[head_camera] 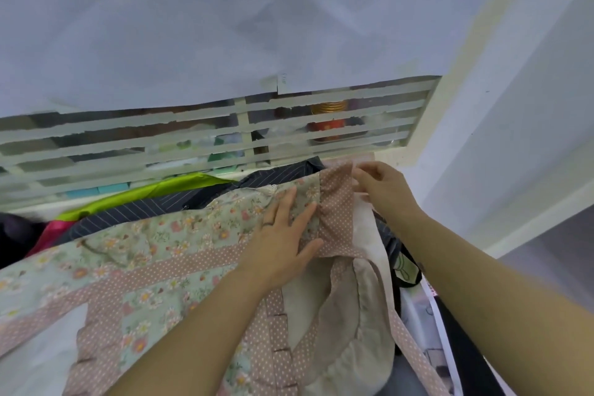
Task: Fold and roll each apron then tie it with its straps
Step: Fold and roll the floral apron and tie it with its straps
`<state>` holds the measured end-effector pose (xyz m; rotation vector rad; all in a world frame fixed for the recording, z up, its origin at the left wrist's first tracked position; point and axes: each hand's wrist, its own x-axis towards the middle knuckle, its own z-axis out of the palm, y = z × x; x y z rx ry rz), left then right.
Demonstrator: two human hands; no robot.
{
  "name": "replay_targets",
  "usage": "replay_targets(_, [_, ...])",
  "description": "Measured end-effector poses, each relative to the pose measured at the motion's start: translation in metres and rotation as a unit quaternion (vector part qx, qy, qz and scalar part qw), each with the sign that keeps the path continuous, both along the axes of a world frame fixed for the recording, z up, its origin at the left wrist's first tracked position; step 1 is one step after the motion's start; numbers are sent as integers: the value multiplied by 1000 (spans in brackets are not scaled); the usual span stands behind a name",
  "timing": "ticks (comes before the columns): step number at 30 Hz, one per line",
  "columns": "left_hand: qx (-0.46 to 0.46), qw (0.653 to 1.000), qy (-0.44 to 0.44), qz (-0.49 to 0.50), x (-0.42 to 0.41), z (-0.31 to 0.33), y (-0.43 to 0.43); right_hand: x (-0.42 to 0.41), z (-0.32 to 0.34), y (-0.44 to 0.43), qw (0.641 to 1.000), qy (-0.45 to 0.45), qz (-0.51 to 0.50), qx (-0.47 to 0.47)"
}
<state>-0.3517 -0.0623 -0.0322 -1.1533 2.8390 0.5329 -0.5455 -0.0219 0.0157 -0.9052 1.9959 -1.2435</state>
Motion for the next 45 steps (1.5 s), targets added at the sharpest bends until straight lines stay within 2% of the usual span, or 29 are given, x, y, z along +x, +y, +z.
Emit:
replay_targets(2, [-35, 999, -17, -22, -6, 0, 0, -2, -9, 23, 999, 34, 19, 9])
replay_targets(4, [-24, 998, -31, -40, -16, -2, 2, 0, -20, 49, 991, 38, 97, 83])
replay_targets(6, [-10, 997, -54, -51, -24, -6, 4, 1, -36, 69, 949, 80, 218, 211])
replay_targets(8, [1, 996, -68, -53, -28, -11, 3, -1, -50, 81, 891, 186, 293, 293])
replay_targets(10, [15, 996, -71, -54, -29, -16, 0, -14, -53, 85, 868, 270, 264, 323])
replay_targets(13, [36, 995, -84, -43, -26, -22, -6, -44, -36, 82, 867, 328, 156, 341])
replay_targets(15, [44, 994, -91, -37, -29, -25, -6, -59, -17, 81, 889, 358, 53, 281])
replay_targets(17, [41, 994, -92, -30, -32, -26, -5, -61, 2, 81, 913, 381, -69, 126])
replay_targets(19, [36, 995, -94, -25, -34, -27, -4, -57, 13, 81, 922, 357, -148, -25])
replay_targets(20, [36, 995, -95, -23, -34, -27, -3, -57, 15, 80, 927, 333, -163, -64])
replay_targets(22, [38, 994, -96, -20, -34, -28, -3, -60, 10, 77, 933, 317, -157, -70])
replay_targets(25, [33, 994, -99, -14, -37, -29, -2, -74, -8, 74, 929, 359, -93, 18])
replay_targets(28, [31, 993, -109, -12, -40, -30, 0, -80, -25, 80, 905, 319, 58, 274])
replay_targets(30, [38, 994, -106, -10, -40, -30, 1, -74, -32, 85, 884, 294, 104, 349])
replay_targets(31, [36, 995, -94, -9, -40, -29, 2, -67, -34, 86, 885, 302, 103, 339])
replay_targets(33, [13, 998, -64, -12, -32, -25, 5, -43, -36, 86, 904, 330, 109, 248])
replay_targets(36, [-38, 999, -15, -28, -3, -21, 14, 11, -39, 90, 906, 359, 209, 78])
replay_targets(39, [-58, 996, 52, -37, 46, -23, 28, 70, -49, 99, 856, 391, 338, -10])
replay_targets(41, [-57, 995, 73, -34, 84, -28, 39, 98, -58, 107, 814, 401, 419, -14])
replay_targets(45, [-75, 996, 48, -30, 175, -44, 64, 140, -82, 127, 744, 395, 538, 9])
